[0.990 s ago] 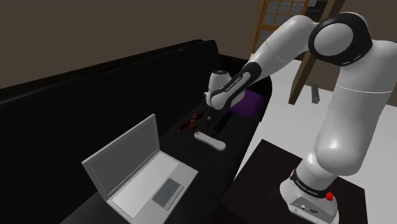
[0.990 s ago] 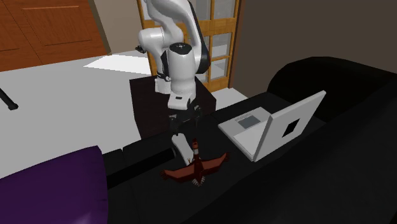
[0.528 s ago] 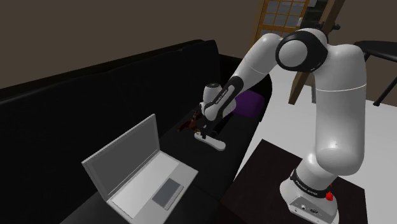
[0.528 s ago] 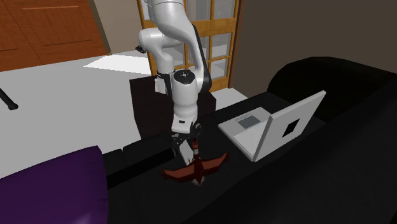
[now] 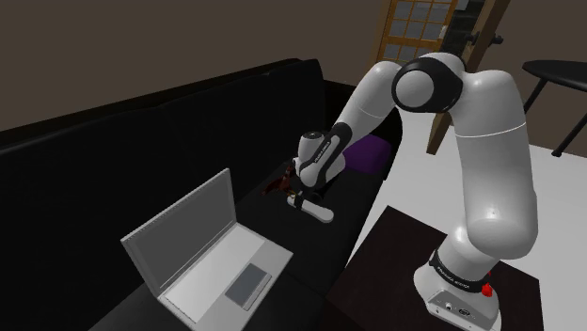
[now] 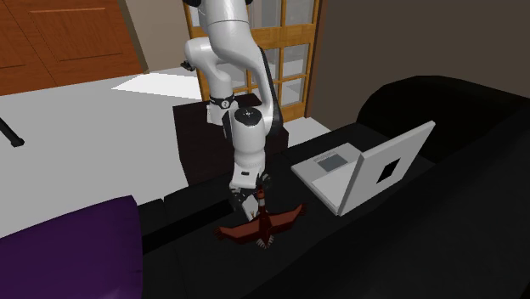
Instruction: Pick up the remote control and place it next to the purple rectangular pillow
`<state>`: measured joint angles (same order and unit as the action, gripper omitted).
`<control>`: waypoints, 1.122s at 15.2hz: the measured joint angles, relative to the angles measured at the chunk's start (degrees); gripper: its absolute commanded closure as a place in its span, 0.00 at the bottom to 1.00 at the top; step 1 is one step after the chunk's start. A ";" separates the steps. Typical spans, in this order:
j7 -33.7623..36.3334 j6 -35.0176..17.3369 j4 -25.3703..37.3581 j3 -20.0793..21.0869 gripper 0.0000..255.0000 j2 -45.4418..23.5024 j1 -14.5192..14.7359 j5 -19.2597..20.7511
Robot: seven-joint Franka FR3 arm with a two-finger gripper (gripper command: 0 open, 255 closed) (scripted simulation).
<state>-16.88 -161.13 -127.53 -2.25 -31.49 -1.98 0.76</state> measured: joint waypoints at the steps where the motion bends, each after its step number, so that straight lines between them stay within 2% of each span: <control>1: -0.07 0.24 -0.12 0.00 0.00 0.07 -0.09 -0.01; 5: -0.09 0.06 -0.24 -0.01 0.00 -0.28 -0.18 -0.01; 6: -0.12 0.17 -0.31 -0.02 1.00 -0.24 -0.23 -0.01; 17: -0.10 0.57 -0.65 -0.13 1.00 0.15 -0.29 -0.01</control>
<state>-16.98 -160.56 -128.17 -2.37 -31.35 -2.27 0.75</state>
